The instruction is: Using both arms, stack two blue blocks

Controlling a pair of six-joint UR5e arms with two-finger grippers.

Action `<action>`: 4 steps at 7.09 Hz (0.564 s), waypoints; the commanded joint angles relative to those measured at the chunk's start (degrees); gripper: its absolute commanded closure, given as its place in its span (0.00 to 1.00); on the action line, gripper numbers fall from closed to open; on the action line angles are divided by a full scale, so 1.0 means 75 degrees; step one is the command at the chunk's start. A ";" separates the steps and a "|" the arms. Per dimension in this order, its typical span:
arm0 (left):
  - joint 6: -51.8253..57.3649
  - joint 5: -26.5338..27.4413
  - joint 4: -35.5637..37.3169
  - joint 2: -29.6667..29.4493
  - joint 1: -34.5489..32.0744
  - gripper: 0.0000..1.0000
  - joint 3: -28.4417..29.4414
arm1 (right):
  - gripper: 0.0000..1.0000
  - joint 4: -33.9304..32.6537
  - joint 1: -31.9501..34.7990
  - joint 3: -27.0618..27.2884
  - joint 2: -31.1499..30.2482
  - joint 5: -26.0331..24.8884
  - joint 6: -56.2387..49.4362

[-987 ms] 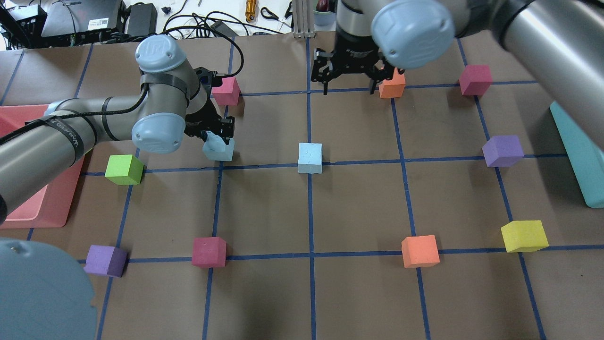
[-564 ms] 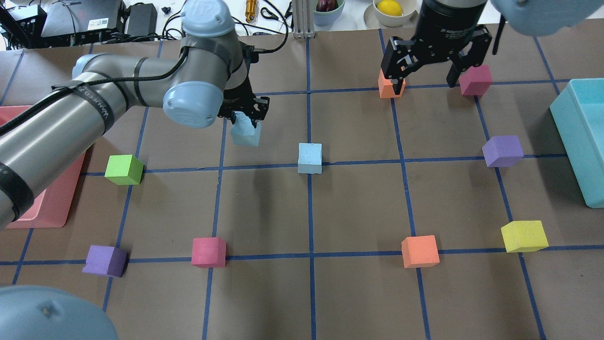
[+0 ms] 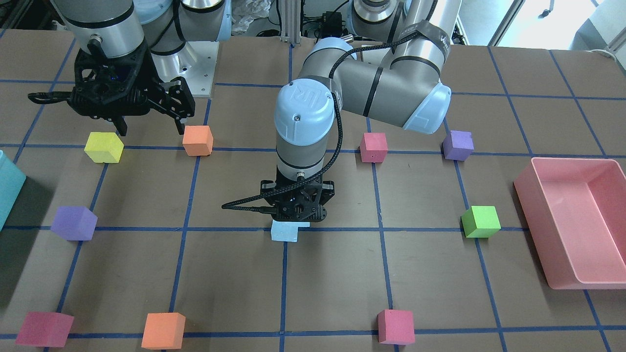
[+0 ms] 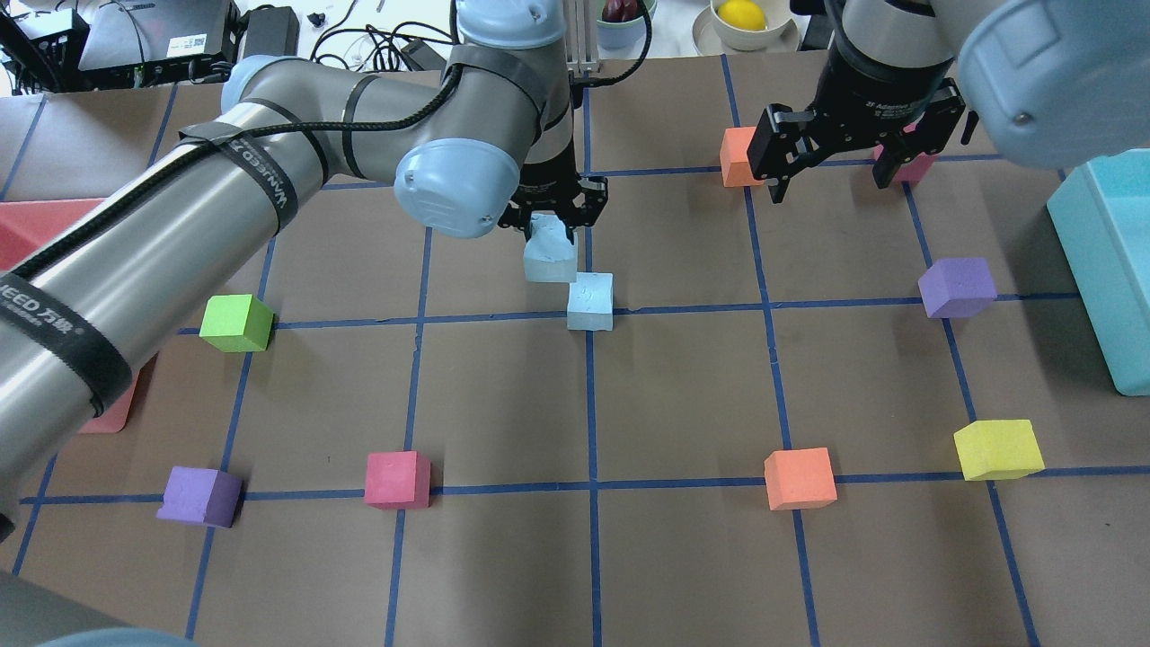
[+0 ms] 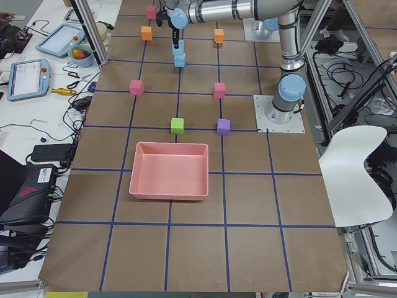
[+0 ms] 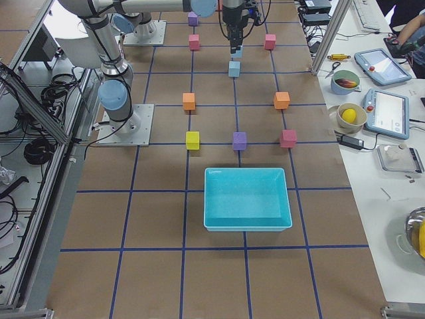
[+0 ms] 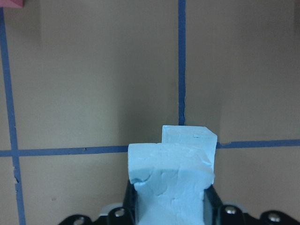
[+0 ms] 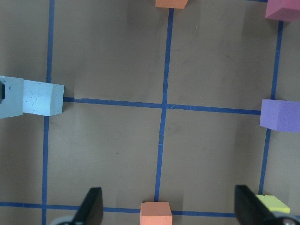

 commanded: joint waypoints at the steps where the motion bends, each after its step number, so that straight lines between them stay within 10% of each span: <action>1: -0.0206 -0.0073 0.0495 -0.0338 -0.0126 0.91 -0.0064 | 0.00 -0.0047 -0.0006 -0.0023 -0.0016 0.0070 0.0001; 3: -0.0125 0.0009 0.0495 -0.0410 -0.0384 0.86 -0.0075 | 0.00 -0.0047 0.0018 -0.0012 -0.0004 0.0105 0.0001; 4: -0.0113 0.0044 0.0507 -0.0526 -0.0385 0.07 -0.0087 | 0.00 -0.0047 0.0006 0.0000 -0.0004 0.0105 0.0001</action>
